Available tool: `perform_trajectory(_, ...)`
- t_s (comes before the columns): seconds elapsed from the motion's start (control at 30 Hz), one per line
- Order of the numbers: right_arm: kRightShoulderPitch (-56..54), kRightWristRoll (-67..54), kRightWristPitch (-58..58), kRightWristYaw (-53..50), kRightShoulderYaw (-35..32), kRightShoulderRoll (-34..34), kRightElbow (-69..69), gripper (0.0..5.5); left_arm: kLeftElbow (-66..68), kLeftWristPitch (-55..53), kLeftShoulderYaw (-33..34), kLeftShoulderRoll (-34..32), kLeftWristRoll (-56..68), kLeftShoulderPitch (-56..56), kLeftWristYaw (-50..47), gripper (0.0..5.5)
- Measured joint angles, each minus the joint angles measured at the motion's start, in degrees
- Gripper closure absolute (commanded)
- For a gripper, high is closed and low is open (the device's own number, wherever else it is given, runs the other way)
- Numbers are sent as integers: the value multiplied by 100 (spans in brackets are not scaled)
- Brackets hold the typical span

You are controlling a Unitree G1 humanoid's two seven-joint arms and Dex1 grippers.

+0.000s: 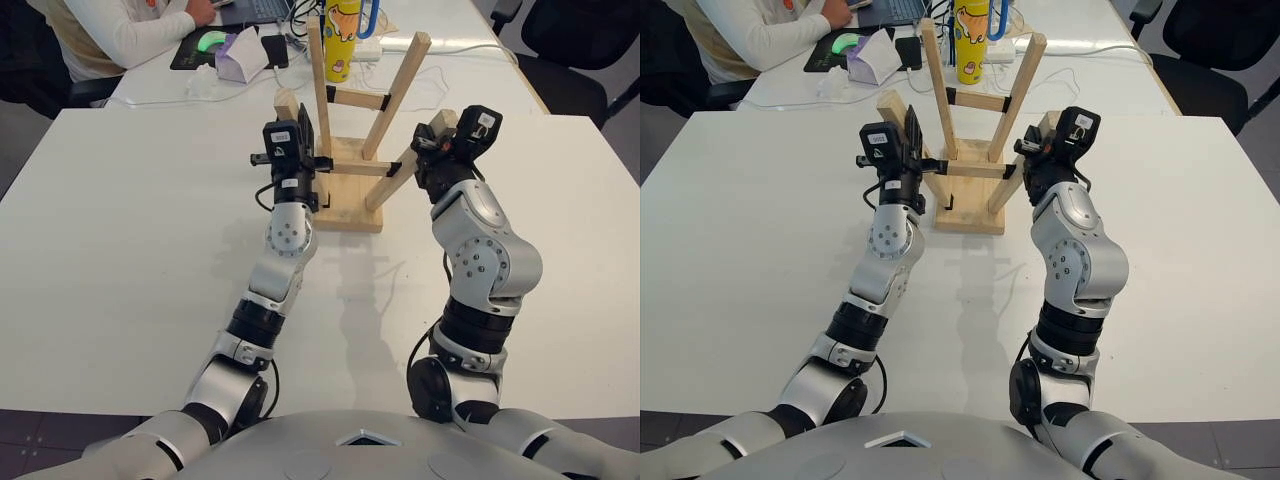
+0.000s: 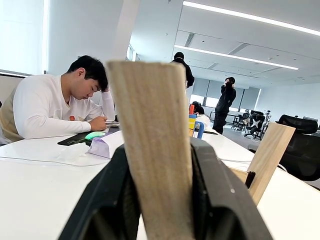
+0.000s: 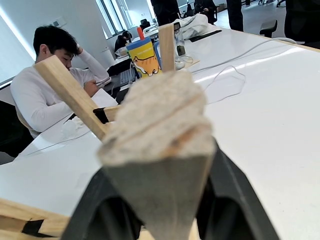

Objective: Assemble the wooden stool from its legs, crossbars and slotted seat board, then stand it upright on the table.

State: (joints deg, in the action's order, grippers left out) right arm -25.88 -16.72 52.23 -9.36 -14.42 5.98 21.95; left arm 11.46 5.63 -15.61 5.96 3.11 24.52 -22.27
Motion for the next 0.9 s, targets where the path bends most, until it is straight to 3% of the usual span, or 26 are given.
perform_trajectory(0.4,-23,-148,-120,8,-284,80,-196,447,74,-1,-107,-77,-150,72,245,443)
perform_trajectory(0.9,450,412,-1085,91,736,-45,-100,447,80,-415,-139,-141,-150,295,572,443)
